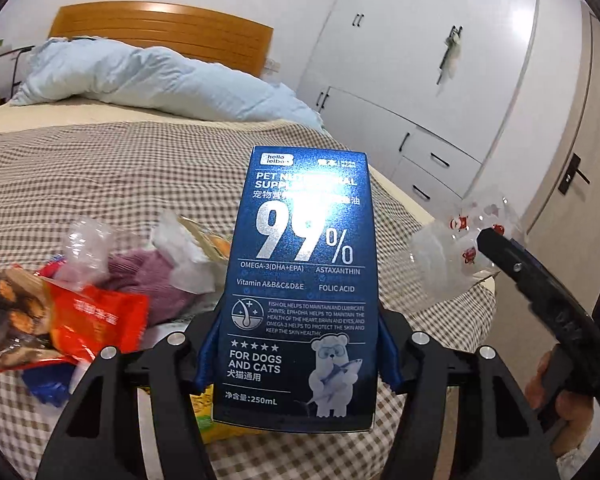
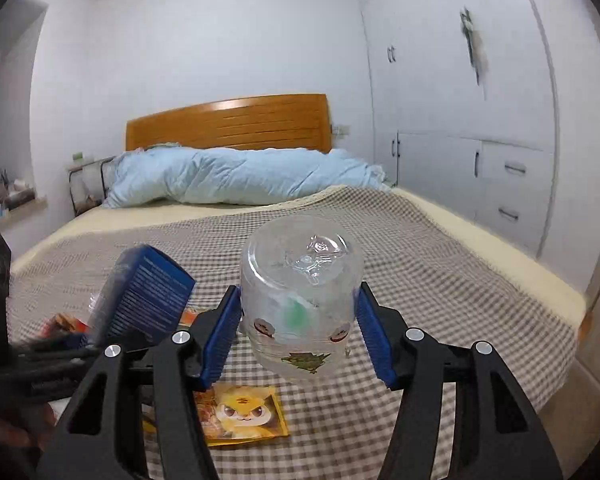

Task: Collect trash
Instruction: 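Carry the blue carton and clear bottle toward the floor bin with both grippers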

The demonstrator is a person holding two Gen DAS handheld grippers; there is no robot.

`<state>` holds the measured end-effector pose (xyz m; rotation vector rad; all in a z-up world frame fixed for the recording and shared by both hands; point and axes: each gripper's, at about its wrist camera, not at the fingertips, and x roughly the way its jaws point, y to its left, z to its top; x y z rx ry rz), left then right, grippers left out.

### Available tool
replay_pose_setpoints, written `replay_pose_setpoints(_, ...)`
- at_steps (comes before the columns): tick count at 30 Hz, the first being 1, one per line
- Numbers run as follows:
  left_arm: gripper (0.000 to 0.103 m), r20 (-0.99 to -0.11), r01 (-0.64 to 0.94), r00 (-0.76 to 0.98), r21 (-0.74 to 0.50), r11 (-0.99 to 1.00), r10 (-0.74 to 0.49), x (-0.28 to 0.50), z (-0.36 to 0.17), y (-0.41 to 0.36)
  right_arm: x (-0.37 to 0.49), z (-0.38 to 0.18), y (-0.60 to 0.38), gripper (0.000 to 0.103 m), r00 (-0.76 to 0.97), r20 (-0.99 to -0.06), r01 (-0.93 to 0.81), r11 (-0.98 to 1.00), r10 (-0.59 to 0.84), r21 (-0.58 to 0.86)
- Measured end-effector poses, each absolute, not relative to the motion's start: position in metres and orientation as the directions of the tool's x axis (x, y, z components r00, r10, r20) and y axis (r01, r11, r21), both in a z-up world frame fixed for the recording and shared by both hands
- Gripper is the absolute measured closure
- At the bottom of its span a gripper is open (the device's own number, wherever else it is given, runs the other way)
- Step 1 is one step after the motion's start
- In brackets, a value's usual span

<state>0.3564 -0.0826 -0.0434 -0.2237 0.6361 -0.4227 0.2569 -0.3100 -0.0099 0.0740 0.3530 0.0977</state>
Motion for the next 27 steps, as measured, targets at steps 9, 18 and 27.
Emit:
replay_pose_setpoints(9,0.044,-0.511,0.306,0.741,-0.321,0.896,-0.436,0.353,-0.035,-0.077,0.263,-0.010,-0.323,0.047,0.933,-0.321,-0.107,0.978,0.161,0.181)
replay_pose_setpoints(18,0.044,-0.479,0.313,0.776,-0.272,0.910,-0.410,0.301,-0.005,-0.072,0.215,-0.003,-0.329,0.047,0.926,-0.318,-0.138,0.967,0.203,0.216)
replay_pose_setpoints(27,0.044,-0.510,0.306,0.780,-0.193,0.932,-0.362,0.214,0.011,-0.061,0.150,-0.002,-0.322,0.046,0.912,-0.324,-0.187,0.958,0.251,0.217)
